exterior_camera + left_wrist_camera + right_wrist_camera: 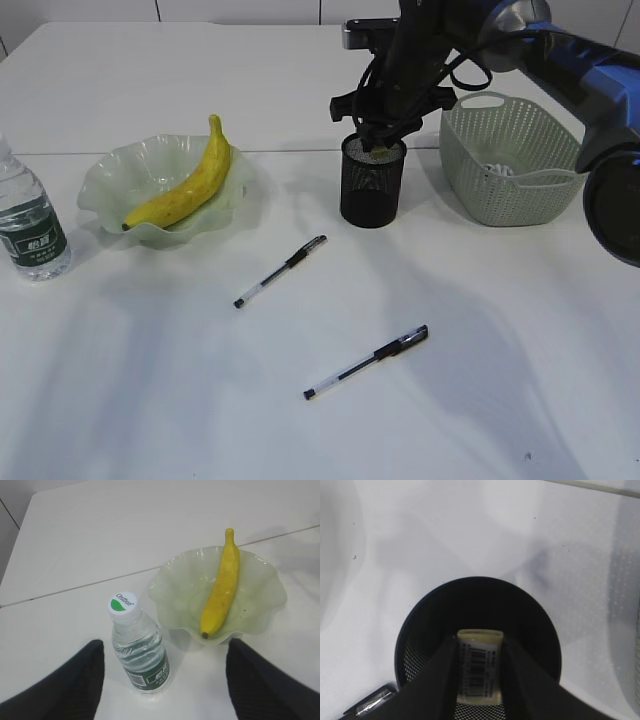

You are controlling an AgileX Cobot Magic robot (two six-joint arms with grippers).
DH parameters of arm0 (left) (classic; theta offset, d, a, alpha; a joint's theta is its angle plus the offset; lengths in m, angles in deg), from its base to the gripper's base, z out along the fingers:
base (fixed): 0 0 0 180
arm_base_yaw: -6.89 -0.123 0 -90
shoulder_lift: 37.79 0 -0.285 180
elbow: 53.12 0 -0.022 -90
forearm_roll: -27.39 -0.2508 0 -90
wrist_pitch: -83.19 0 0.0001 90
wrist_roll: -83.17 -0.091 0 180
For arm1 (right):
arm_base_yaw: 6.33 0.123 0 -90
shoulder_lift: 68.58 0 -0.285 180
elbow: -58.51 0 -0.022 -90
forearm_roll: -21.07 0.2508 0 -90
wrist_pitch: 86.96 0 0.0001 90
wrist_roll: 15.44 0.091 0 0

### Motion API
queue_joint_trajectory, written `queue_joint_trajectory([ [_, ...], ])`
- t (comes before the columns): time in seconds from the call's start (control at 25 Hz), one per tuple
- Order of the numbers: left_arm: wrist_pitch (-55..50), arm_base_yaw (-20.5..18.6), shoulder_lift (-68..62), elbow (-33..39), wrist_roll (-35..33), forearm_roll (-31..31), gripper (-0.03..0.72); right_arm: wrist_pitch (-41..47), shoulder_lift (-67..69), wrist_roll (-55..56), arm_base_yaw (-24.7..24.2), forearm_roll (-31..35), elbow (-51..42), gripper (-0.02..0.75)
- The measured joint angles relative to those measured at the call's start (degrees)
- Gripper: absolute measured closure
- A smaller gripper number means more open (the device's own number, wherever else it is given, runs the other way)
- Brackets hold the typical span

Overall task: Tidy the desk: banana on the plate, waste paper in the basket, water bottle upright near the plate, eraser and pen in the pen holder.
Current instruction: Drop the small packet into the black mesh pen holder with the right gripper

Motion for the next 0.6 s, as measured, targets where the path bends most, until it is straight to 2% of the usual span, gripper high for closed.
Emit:
queue_joint_trajectory([
  [0.44,0.0,0.0,0.0,0.0,0.0,0.0,0.151,-0.2,0.0,0.0,0.0,0.0,0.0,0.552],
  [0.6,0.0,0.0,0.0,0.0,0.0,0.0,0.151,-0.2,0.0,0.0,0.0,0.9,0.0,0.528],
])
